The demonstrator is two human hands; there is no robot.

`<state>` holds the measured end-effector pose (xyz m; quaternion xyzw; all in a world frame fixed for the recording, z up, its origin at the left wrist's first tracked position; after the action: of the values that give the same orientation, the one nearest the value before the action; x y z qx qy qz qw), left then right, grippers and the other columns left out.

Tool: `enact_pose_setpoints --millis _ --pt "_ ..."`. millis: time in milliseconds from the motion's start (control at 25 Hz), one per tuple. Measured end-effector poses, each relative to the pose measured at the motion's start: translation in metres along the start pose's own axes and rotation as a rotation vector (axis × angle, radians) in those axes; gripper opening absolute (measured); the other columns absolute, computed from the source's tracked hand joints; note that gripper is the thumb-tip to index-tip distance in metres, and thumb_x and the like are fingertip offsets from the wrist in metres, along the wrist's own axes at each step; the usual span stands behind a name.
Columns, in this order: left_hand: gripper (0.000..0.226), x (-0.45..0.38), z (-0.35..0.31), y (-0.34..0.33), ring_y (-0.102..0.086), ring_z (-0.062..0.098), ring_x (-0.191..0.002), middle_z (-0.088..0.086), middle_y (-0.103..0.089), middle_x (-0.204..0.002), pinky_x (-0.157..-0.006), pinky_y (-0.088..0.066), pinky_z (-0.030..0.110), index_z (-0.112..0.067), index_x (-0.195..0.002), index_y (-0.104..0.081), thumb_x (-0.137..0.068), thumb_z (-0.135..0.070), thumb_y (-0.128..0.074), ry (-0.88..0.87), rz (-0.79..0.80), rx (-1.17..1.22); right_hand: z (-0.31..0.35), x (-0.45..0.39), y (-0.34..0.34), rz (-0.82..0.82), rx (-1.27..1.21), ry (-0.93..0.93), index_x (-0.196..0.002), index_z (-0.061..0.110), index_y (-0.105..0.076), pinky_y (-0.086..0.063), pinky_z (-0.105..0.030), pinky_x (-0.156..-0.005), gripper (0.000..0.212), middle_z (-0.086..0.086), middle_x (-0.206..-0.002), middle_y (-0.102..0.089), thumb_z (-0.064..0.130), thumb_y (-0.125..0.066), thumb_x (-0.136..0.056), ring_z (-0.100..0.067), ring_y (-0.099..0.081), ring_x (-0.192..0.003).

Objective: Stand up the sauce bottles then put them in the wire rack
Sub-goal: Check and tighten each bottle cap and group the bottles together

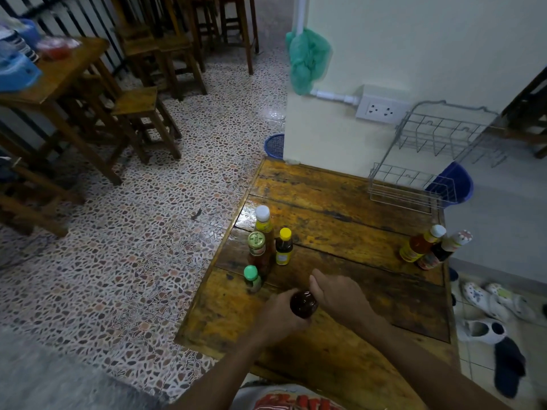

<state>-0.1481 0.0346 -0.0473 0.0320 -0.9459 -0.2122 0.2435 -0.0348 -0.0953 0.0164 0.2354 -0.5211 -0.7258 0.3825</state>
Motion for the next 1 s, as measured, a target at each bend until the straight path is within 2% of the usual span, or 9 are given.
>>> enact_pose_setpoints --millis 120,240,360,440,600,720,800,880,1000 --pt "0.053 -0.001 0.001 -0.002 -0.069 0.010 -0.102 -0.012 -0.074 -0.111 -0.079 -0.055 0.030 -0.037 -0.120 -0.061 -0.072 -0.046 -0.083 0.018 -0.141 -0.219 -0.007 -0.008 -0.016 0.149 -0.020 -0.236 -0.088 0.018 -0.052 -0.048 -0.037 -0.055 0.033 -0.001 -0.074 -0.060 0.034 -0.030 -0.106 -0.021 -0.059 -0.062" --pt "0.053 -0.004 0.004 -0.011 -0.069 0.012 -0.109 -0.010 -0.072 -0.119 -0.080 -0.053 0.028 -0.036 -0.124 -0.057 -0.078 -0.046 -0.082 -0.025 -0.230 -0.338 -0.012 -0.017 -0.024 0.408 -0.023 -0.397 -0.088 0.016 -0.052 -0.040 -0.029 -0.065 0.028 -0.006 -0.082 -0.051 0.026 -0.034 -0.106 -0.020 -0.050 -0.071" --pt "0.054 -0.010 0.007 -0.009 -0.068 0.007 -0.102 -0.014 -0.071 -0.112 -0.072 -0.050 0.023 -0.039 -0.122 -0.056 -0.077 -0.052 -0.082 0.027 -0.210 -0.174 -0.006 -0.022 -0.020 0.256 -0.238 -0.494 -0.086 0.010 -0.057 -0.032 -0.025 -0.051 0.044 0.001 -0.074 -0.056 0.049 -0.044 -0.103 -0.011 -0.049 -0.060" --pt "0.046 -0.015 0.007 -0.003 -0.066 -0.005 -0.091 -0.021 -0.069 -0.102 -0.067 -0.051 0.020 -0.046 -0.111 -0.053 -0.076 -0.051 -0.082 0.013 -0.202 0.020 0.003 -0.026 -0.011 0.144 -0.309 -0.457 -0.092 0.016 -0.058 -0.040 -0.026 -0.050 0.041 0.002 -0.081 -0.063 0.057 -0.057 -0.094 -0.009 -0.058 -0.066" --pt "0.045 -0.017 0.000 0.005 -0.063 -0.007 -0.104 -0.031 -0.064 -0.108 -0.071 -0.049 0.008 -0.050 -0.119 -0.050 -0.090 -0.029 -0.077 -0.041 -0.290 0.237 0.020 -0.043 0.007 0.019 -0.330 -0.295 -0.092 0.020 -0.055 -0.054 -0.040 -0.064 0.031 0.003 -0.085 -0.062 0.049 -0.067 -0.091 -0.014 -0.059 -0.074" --pt "0.051 -0.012 -0.005 0.004 -0.057 0.000 -0.113 -0.022 -0.056 -0.124 -0.081 -0.044 0.001 -0.025 -0.143 -0.048 -0.098 -0.016 -0.069 -0.069 -0.389 0.255 0.029 -0.048 0.008 -0.015 -0.301 -0.147 -0.093 0.023 -0.057 -0.051 -0.040 -0.068 0.024 0.005 -0.089 -0.060 0.043 -0.069 -0.091 -0.014 -0.055 -0.078" --pt "0.060 -0.009 -0.004 0.001 -0.055 0.008 -0.121 -0.004 -0.053 -0.138 -0.096 -0.051 0.018 -0.011 -0.154 -0.038 -0.101 -0.011 -0.065 -0.029 -0.415 0.262 0.032 -0.050 0.004 -0.006 -0.278 -0.066 -0.098 0.022 -0.059 -0.049 -0.038 -0.070 0.024 0.005 -0.094 -0.060 0.042 -0.069 -0.091 -0.014 -0.054 -0.083" --pt "0.059 -0.006 -0.001 -0.002 -0.062 0.026 -0.122 0.011 -0.058 -0.138 -0.096 -0.055 0.039 -0.004 -0.154 -0.036 -0.101 -0.009 -0.063 0.062 -0.430 0.285 0.036 -0.051 -0.001 0.006 -0.224 -0.006 -0.106 0.020 -0.060 -0.048 -0.037 -0.073 0.028 0.002 -0.100 -0.061 0.042 -0.068 -0.092 -0.017 -0.054 -0.089" --pt "0.047 -0.006 0.003 -0.002 -0.066 0.035 -0.110 0.016 -0.065 -0.128 -0.081 -0.054 0.037 -0.002 -0.146 -0.045 -0.103 -0.010 -0.060 0.141 -0.455 0.315 0.046 -0.055 -0.007 -0.011 -0.126 0.070 -0.118 0.018 -0.059 -0.046 -0.033 -0.073 0.034 -0.001 -0.106 -0.058 0.040 -0.067 -0.092 -0.019 -0.053 -0.094"
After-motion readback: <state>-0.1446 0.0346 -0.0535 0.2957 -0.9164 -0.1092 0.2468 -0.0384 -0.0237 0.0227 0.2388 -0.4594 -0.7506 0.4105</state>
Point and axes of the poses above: each hand's wrist, its own x-axis away from the middle knuckle, its own y-axis out of the back of the hand, z = x × y, the point moved 2 cm from there along -x, towards the middle knuckle
